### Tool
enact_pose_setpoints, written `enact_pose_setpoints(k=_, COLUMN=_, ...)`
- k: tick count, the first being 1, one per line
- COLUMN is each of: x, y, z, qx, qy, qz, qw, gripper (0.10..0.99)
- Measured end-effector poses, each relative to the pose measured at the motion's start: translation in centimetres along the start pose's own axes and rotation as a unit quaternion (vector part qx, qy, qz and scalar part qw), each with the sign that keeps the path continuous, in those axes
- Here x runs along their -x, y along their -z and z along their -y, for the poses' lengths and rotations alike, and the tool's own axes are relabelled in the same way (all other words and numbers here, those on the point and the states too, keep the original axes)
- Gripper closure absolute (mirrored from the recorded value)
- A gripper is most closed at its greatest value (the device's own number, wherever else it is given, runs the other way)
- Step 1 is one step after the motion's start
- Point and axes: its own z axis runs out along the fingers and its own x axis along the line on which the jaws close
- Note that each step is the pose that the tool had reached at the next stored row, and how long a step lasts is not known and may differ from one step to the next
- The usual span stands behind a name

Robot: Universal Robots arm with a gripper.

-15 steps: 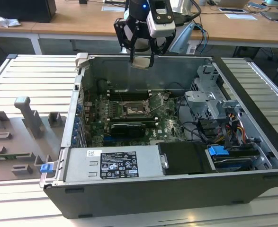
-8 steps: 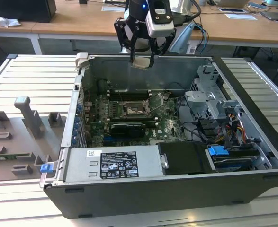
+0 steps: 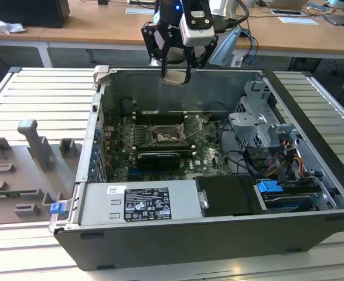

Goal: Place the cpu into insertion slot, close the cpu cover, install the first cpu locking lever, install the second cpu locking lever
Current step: 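Place the cpu into insertion slot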

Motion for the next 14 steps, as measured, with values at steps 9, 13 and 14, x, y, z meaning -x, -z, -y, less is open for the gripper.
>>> enact_pose_setpoints(k=9, x=0.0, y=0.0, z=0.0, qx=0.0004, qy=-0.016, qz=0.0015, qw=0.9999, gripper=0.549)
enact_pose_setpoints(k=13, x=0.0, y=0.0, z=0.0, qx=0.0005, qy=-0.024, qz=0.0022, qw=0.9997, gripper=0.549)
enact_pose_setpoints(k=14, x=0.0, y=0.0, z=0.0, qx=0.0005, qy=-0.025, qz=0.0023, qw=0.9997, gripper=0.549)
